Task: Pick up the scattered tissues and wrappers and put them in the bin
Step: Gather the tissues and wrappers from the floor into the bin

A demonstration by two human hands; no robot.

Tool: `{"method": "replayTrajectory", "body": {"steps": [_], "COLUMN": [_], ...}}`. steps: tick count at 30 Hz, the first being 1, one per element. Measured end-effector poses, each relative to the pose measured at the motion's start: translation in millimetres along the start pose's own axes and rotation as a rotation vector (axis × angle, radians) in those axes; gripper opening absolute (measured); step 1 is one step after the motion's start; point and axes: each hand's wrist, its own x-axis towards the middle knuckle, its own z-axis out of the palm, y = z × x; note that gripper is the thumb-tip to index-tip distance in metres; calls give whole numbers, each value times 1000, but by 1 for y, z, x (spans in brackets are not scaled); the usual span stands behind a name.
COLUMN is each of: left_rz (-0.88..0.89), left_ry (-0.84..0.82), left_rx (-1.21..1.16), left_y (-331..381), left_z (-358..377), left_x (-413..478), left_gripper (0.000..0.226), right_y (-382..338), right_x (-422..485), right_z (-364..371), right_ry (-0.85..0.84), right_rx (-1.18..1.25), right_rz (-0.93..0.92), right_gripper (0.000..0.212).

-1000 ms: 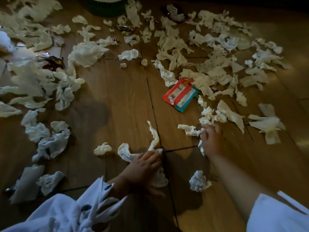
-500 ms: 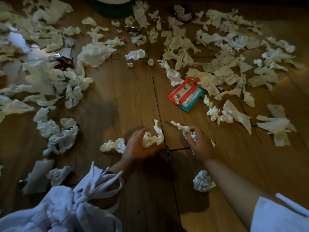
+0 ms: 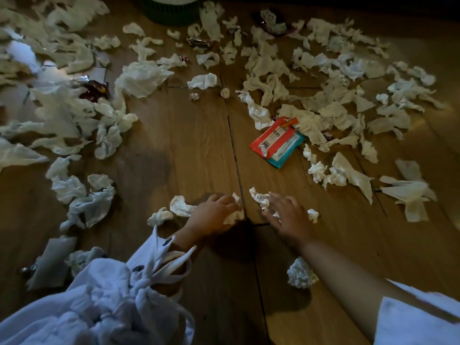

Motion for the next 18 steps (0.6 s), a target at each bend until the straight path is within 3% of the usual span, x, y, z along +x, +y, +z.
{"method": "replayTrajectory", "body": {"steps": [2, 4, 7, 9, 11, 14, 18], "left_rz": [-27, -61, -181, -342, -477, -592, -489], "left_ry": [-7, 91, 518, 795, 946, 921, 619], "left_rx": [-67, -303, -742, -886, -975, -824, -350], "left_y": [6, 6, -5, -19, -35, -63, -75], "left_z": [-1, -1, -11, -23, -31, -10, 39], "left_x": [-3, -8, -18, -23, -30, -47, -75], "left_gripper": [51, 44, 20, 12, 12, 22, 32], "right_y": [-3, -7, -12, -15, -17, -20, -22], "right_x": [-2, 0, 6, 10, 13, 14, 13], "right_z": [7, 12, 14, 14, 15, 17, 18], "right_ry": [41, 44, 37, 60, 85, 124, 222], "right_rx": [49, 21, -13, -16, -5, 97, 306], "right_rz": [-16, -77, -99, -81, -64, -6, 63], "right_gripper": [55, 44, 50, 47, 46, 45, 16]}}
